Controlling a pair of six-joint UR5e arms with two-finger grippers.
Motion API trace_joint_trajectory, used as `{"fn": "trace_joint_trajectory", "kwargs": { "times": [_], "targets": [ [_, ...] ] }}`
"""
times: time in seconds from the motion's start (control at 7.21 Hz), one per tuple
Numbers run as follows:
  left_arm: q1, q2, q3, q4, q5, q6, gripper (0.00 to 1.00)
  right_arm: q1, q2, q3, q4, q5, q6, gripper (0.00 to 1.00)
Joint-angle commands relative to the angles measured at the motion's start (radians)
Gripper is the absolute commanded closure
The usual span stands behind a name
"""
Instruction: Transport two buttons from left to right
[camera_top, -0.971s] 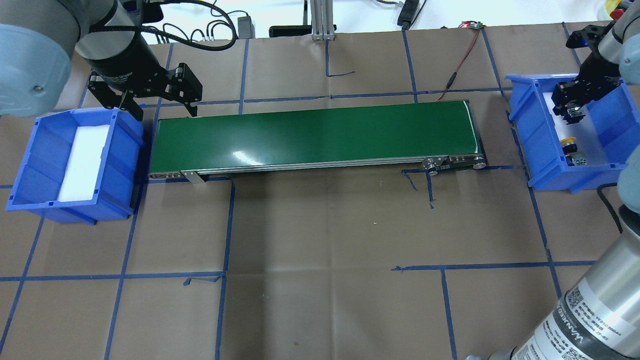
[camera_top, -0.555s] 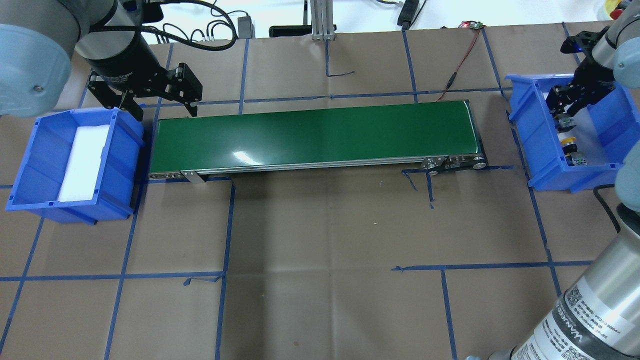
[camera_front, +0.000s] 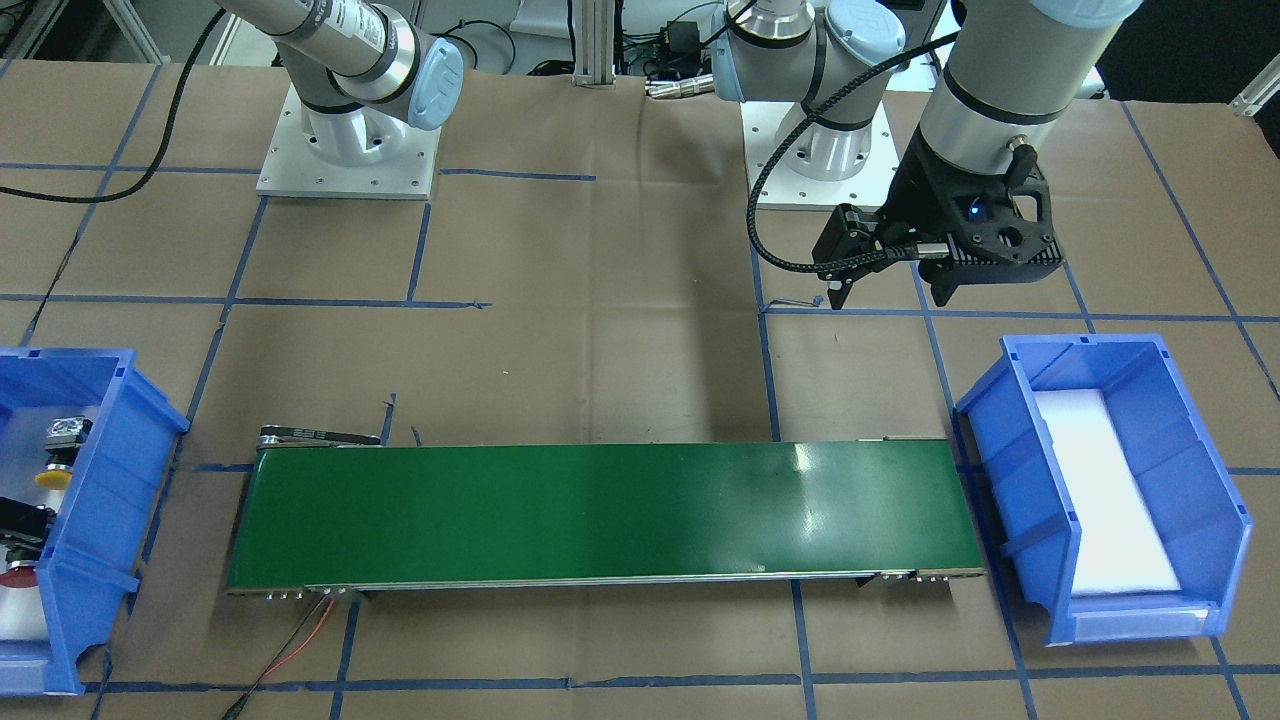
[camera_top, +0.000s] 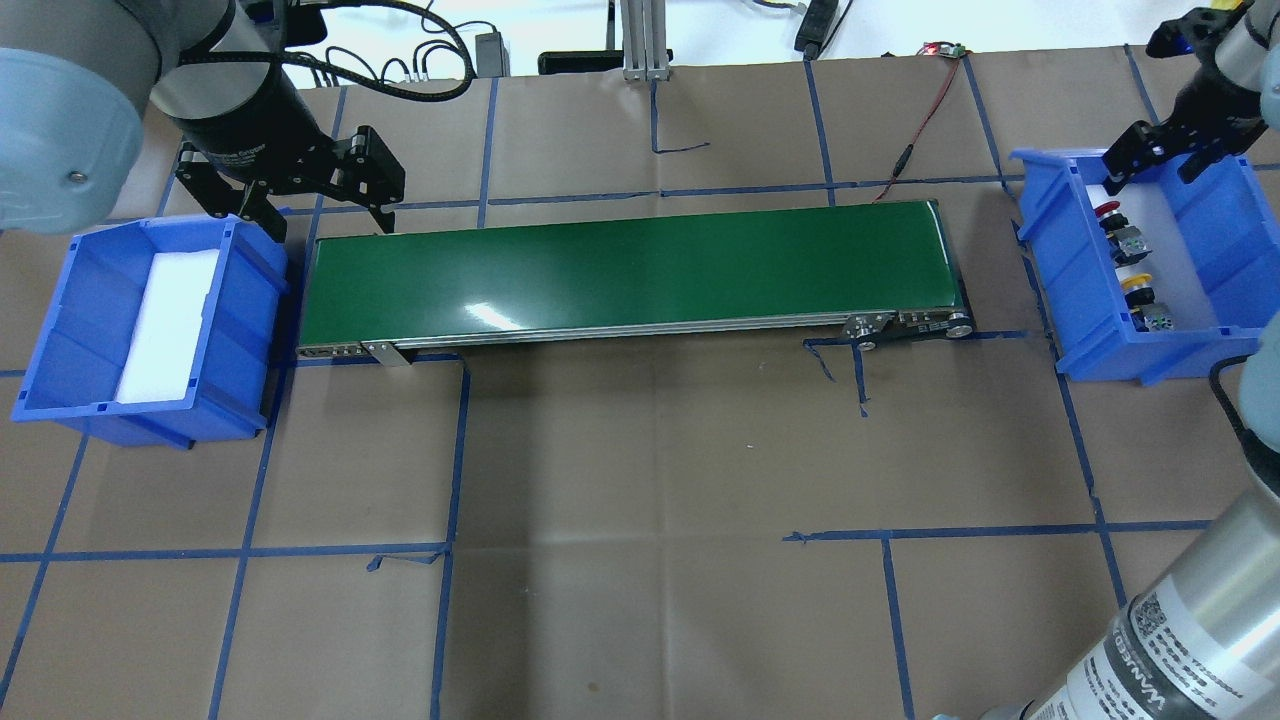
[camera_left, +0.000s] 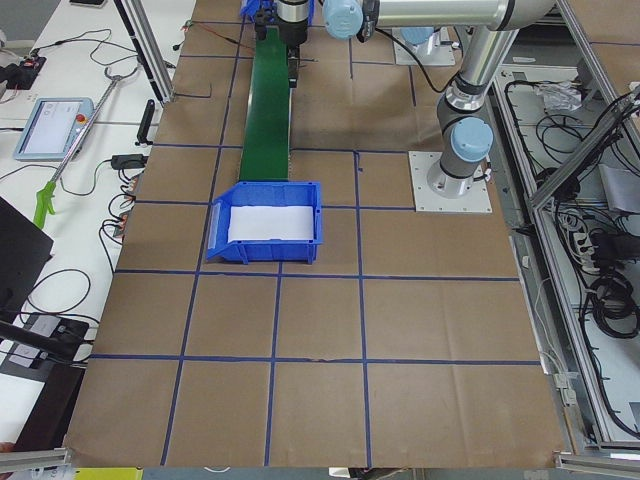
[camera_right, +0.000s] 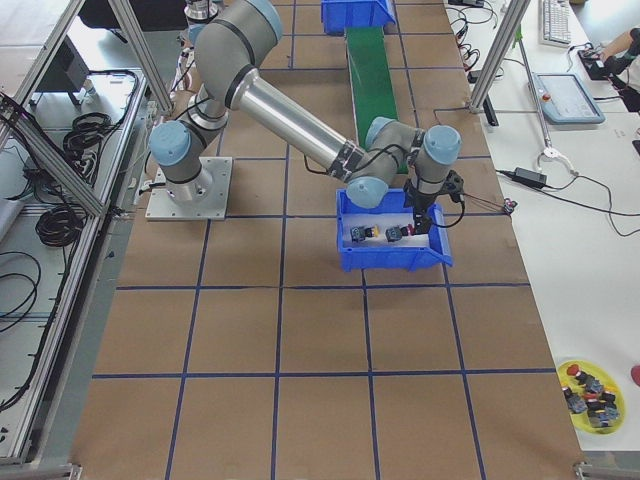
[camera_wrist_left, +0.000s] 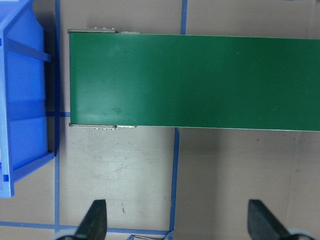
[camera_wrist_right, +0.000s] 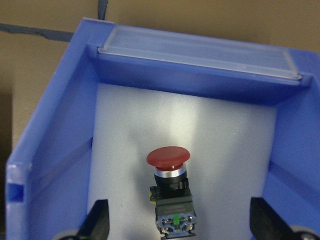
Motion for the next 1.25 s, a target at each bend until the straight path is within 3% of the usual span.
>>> {"fn": "trace_joint_trajectory", "kwargs": {
  "times": [0.0,0.28,0.69,0.83,1.11],
  "targets": [
    [-0.002,0.000,0.001,0.000,0.000,-0.002,0.00,0.007,-0.120,0.007,0.079,-0.006,0.011,0.00],
    [0.000,-0.002,0.002,0.000,0.000,-0.002,0.00,0.068,-0.220,0.006,0.255,0.007,0.062,0.00],
    [0.000,0.000,0.003,0.000,0.000,-0.002,0.00,0.230,-0.341,0.006,0.401,0.006,0.420,0.00],
    [0.000,-0.002,0.003,0.000,0.000,-0.002,0.00,0.345,-0.369,0.009,0.425,0.000,0.582,0.00],
    [-0.002,-0.002,0.003,0.000,-0.001,-0.006,0.00,0.519,-0.366,0.013,0.419,-0.005,0.636,0.00]
  ]
}}
